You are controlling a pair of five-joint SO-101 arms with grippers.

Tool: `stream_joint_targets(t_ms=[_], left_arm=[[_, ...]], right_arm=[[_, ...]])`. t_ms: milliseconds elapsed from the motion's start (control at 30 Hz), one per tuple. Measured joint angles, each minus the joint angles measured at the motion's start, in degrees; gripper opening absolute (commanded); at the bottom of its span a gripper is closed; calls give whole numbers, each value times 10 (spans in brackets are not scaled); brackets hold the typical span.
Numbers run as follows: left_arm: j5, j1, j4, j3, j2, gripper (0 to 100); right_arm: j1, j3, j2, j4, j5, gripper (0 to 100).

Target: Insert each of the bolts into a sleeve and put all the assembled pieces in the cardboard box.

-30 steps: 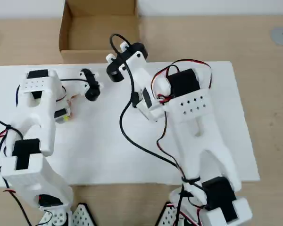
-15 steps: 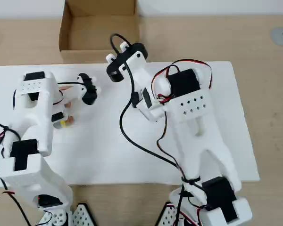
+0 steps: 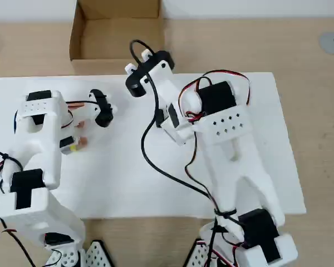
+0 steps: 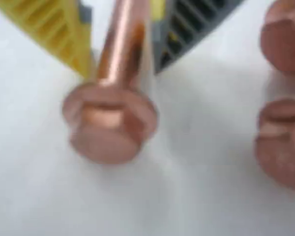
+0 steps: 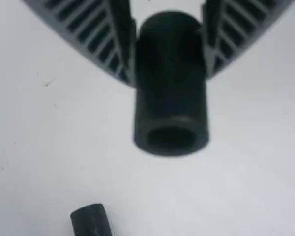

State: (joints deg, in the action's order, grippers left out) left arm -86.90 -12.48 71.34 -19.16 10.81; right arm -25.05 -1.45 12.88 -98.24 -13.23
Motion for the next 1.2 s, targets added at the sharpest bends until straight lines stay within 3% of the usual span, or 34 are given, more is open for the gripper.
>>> stream_joint_targets(t_ms=[267,400,733,933,1200], left_arm=[[33,12,3,-4,0,19],[86,13,4,25,7,19],[341,17,1,190,-28,19],[439,17,40,192,-157,18],[679,17,134,193,-362,17]], right_arm=[[0,0,0,0,0,12],[0,0,0,0,0,12],[0,-70,0,0,-23,12],[0,-188,1,0,-38,12],[0,-306,27,-10,-39,12]])
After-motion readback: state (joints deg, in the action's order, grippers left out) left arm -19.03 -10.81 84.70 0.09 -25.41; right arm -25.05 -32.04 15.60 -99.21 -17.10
